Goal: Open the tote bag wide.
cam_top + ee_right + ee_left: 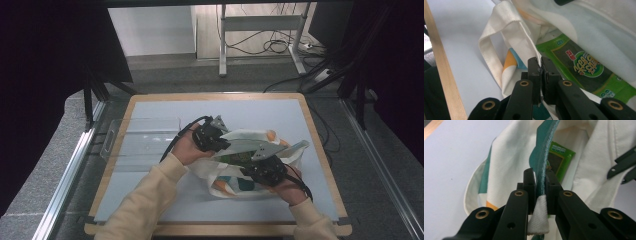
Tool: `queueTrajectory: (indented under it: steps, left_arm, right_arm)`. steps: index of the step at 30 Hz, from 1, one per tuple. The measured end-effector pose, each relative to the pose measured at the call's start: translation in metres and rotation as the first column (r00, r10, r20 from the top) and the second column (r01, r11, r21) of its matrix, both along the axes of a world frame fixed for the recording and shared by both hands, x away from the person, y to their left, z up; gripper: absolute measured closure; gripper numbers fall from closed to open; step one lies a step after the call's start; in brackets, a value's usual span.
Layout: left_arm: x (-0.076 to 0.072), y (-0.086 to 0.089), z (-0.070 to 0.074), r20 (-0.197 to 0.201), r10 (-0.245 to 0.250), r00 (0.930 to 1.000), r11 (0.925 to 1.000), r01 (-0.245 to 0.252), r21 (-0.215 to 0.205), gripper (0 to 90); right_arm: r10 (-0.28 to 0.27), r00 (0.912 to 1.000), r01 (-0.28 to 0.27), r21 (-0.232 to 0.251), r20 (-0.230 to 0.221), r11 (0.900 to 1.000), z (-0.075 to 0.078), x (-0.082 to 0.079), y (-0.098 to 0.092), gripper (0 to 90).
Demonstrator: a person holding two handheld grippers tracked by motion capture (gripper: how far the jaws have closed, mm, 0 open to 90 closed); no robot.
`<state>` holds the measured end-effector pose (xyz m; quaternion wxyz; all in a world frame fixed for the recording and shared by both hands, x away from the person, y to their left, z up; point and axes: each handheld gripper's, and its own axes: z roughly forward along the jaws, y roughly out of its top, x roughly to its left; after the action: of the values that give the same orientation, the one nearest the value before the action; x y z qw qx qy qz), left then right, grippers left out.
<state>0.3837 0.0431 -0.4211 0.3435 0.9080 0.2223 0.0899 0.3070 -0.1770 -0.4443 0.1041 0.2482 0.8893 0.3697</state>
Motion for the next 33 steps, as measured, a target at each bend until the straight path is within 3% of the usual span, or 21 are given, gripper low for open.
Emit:
queueTrajectory:
  steps: [13,33]
  left_arm:
    - [0.019,0.001,0.002,0.001,0.047,0.9989,0.9989,-0.047,0.004,83.0]
    - [0.048,0.007,-0.01,0.01,0.126,0.992,0.992,-0.126,-0.002,83.1]
  right_arm:
    - [0.008,0.9999,-0.008,0.01,-0.01,1.0,-0.002,-0.002,-0.003,85.7]
    - [0.028,0.9989,-0.028,0.011,-0.038,1.0,-0.011,-0.011,-0.005,85.7]
